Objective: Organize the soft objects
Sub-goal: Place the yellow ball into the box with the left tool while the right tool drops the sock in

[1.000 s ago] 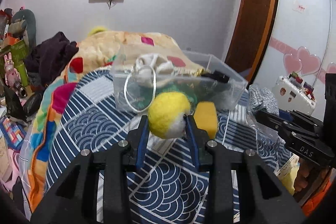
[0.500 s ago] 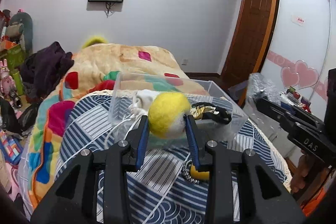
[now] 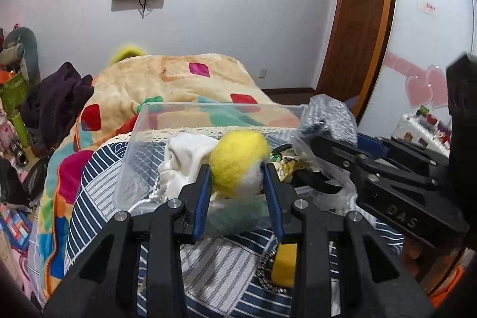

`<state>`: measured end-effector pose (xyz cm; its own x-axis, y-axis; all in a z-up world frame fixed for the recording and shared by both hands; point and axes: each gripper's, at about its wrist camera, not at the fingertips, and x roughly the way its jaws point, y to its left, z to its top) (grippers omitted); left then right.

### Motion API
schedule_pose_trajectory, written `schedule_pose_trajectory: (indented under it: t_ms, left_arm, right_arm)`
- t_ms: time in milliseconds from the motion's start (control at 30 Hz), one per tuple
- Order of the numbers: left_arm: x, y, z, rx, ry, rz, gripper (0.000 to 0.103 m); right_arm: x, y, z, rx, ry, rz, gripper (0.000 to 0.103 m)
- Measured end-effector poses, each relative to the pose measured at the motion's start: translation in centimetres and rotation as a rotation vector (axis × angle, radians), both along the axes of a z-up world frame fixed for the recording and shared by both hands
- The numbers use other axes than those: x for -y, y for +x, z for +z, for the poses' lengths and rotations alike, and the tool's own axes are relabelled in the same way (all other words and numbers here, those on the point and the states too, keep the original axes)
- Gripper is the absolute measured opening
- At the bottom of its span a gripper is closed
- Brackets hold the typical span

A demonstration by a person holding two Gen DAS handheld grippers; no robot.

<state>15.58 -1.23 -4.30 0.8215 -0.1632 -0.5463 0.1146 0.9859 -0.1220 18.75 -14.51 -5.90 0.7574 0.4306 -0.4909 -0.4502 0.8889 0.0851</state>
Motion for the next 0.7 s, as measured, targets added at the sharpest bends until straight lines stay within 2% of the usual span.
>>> schedule_pose_trajectory:
  t_ms: [300, 500, 700]
  left_arm:
    - [0.3, 1.6, -1.0, -0.035, 0.029, 0.015, 0.035]
    - [0.4, 1.1, -1.1, -0.022, 0.052, 0.027, 0.035]
    - [-0.2, 0.0, -0.7, -0.015, 0.019, 0.026, 0.041]
  right_arm:
    - [0.0, 1.8, -2.1, -0.101, -0.015, 0.004, 0.031]
    - [0.4, 0.7, -1.8, -0.088, -0.034, -0.003, 0.033]
    - [1.1, -0.2, -1.3, -0.063, -0.038, -0.020, 0.052]
